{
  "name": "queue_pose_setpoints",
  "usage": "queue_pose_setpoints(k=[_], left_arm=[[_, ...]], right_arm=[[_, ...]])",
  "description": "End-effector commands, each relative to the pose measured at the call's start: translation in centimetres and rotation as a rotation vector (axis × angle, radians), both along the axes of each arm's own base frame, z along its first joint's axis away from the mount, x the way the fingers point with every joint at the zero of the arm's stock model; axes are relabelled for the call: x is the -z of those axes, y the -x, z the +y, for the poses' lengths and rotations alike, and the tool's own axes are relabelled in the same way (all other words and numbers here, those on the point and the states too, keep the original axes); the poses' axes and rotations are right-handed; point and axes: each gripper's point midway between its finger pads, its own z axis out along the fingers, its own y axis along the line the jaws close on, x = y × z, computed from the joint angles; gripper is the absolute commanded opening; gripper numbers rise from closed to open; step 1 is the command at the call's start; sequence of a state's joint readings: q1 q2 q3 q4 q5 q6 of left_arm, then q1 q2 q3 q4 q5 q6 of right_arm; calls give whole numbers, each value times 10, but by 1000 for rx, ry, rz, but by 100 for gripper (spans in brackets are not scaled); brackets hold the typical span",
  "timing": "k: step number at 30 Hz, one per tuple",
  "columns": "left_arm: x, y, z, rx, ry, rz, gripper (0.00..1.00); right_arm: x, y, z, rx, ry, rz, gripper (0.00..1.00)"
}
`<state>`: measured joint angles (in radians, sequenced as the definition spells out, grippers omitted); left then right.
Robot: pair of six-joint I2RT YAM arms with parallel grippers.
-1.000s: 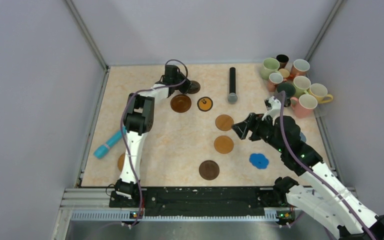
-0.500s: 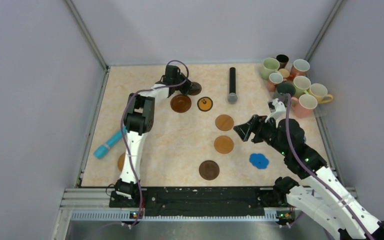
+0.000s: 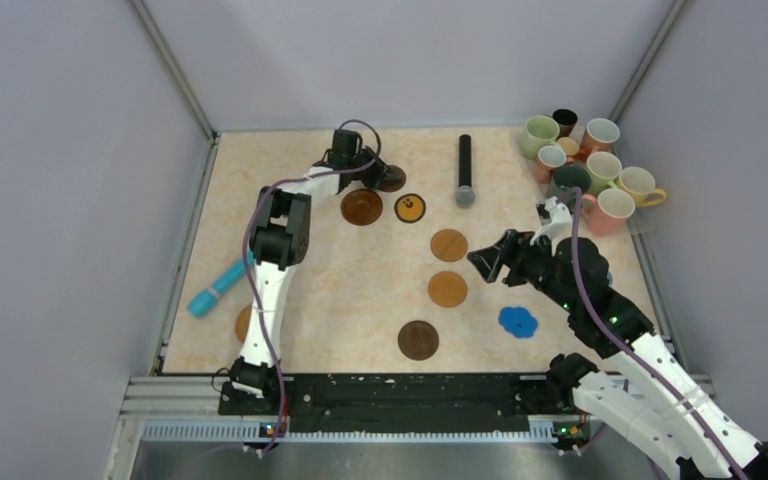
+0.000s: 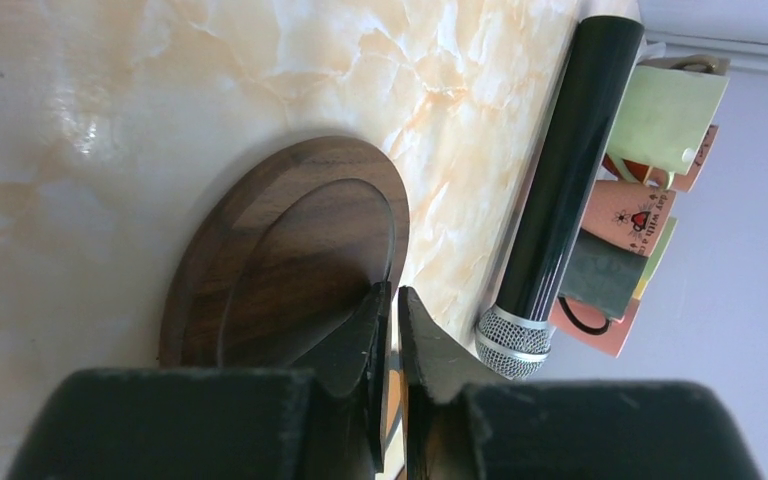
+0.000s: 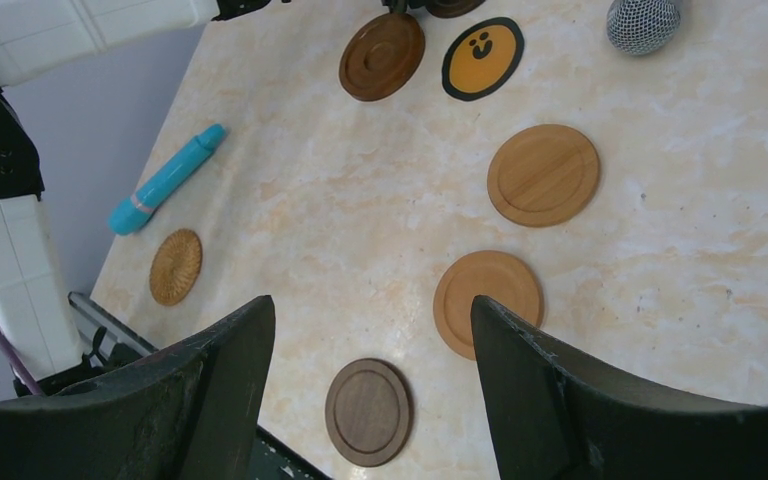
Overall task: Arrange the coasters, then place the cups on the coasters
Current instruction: Move the coaster to the center of the board.
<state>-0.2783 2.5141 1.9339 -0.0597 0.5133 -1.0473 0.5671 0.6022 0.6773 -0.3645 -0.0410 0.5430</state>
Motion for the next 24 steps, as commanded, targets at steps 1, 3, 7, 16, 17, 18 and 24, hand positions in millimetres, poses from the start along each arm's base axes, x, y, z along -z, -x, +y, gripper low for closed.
queue_pose_setpoints(k=[1, 3, 7, 16, 17, 18, 24], left_arm=[[-11, 4, -10, 61, -2, -37, 13], [-25, 5, -12, 76, 12, -56, 16], [-58, 11, -10, 103, 0, -103, 20], [-142, 53, 22, 139, -191, -221, 46], [-149, 61, 27, 140, -213, -224, 48], [-156, 68, 32, 132, -233, -233, 50], [-190, 125, 52, 136, -264, -275, 99]], right_arm=[[-17, -1, -1, 8, -23, -40, 71], [-14, -1, 0, 8, -19, -31, 71], [-9, -2, 2, 2, -15, -12, 71], [17, -3, 8, -2, -11, 68, 70], [21, -3, 9, -3, -14, 80, 70], [24, -3, 10, -4, -17, 91, 69], [41, -9, 17, 5, -35, 140, 64]])
